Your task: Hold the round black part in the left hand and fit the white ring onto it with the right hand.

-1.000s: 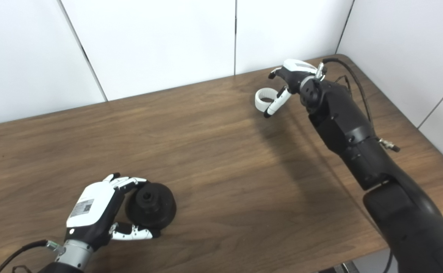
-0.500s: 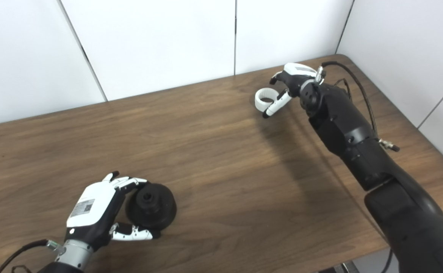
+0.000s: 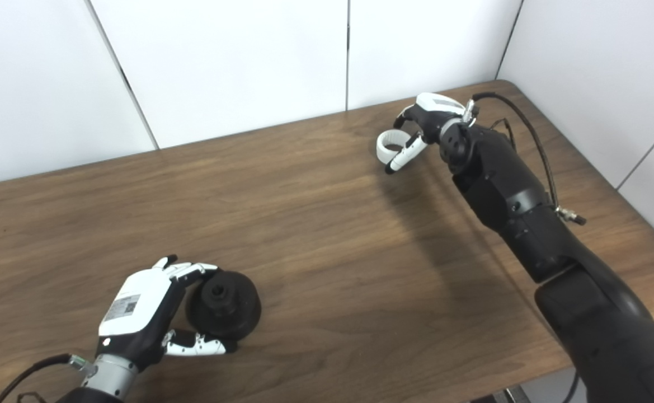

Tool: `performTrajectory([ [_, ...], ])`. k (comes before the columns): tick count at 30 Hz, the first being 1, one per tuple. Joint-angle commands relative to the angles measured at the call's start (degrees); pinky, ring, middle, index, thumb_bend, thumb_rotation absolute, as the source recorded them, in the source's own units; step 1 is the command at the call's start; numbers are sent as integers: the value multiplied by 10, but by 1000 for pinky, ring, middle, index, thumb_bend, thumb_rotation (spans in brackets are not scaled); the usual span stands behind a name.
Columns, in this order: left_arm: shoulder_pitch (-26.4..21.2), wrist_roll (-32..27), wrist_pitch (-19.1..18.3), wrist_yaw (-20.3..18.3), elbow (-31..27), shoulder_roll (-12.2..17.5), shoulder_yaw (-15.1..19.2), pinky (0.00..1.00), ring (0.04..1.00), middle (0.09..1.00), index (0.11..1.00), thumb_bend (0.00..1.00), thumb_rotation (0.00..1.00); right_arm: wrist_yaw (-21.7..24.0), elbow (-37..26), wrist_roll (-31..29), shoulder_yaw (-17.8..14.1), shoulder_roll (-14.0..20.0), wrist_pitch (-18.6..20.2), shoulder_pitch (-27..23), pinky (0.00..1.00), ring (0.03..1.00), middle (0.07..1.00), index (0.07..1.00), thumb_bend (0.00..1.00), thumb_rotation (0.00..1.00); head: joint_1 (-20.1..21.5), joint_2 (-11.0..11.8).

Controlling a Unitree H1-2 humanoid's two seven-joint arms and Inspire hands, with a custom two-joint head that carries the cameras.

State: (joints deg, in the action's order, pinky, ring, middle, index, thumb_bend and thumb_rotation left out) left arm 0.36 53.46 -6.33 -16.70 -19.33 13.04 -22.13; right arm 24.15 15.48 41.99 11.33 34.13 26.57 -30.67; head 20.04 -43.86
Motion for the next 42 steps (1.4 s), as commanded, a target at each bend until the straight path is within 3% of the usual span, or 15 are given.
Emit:
performTrajectory([
  [1, -1, 12, -1, -6, -14, 3, 0, 964, 838, 742, 482, 525, 56, -21, -9, 3, -1, 10, -4, -26, 916, 948, 893, 759, 774, 294, 0, 0],
  [15, -1, 15, -9, -22, -24, -2, 3, 975, 844, 747, 482, 525, 56, -38, -5, 11, 20, 12, 0, -25, 935, 947, 885, 669, 725, 269, -2, -6],
  [20, -2, 15, -9, -22, -24, -1, 3, 965, 841, 742, 482, 525, 57, -64, -2, 9, 16, 10, -9, -19, 928, 924, 854, 613, 722, 214, -2, -6],
  [22, -2, 14, -9, -22, -25, 0, 2, 963, 841, 742, 482, 525, 57, -75, -5, 6, 14, 9, -12, -16, 923, 913, 839, 521, 573, 159, -3, -9],
  [24, -3, 17, -8, -23, -25, 0, 2, 959, 842, 744, 482, 525, 57, -88, -6, 4, 12, 9, -17, -14, 912, 906, 825, 492, 528, 136, -3, -9],
  [36, -1, 25, -13, -24, -28, -4, -2, 956, 839, 742, 482, 525, 57, -88, -16, 4, 22, 23, -35, -7, 960, 915, 820, 486, 521, 131, -10, -13],
  [42, -1, 33, -20, -30, -29, -12, -8, 969, 844, 747, 482, 525, 57, -66, -87, 7, 27, 40, -46, 4, 947, 900, 816, 486, 522, 134, -38, -20],
])
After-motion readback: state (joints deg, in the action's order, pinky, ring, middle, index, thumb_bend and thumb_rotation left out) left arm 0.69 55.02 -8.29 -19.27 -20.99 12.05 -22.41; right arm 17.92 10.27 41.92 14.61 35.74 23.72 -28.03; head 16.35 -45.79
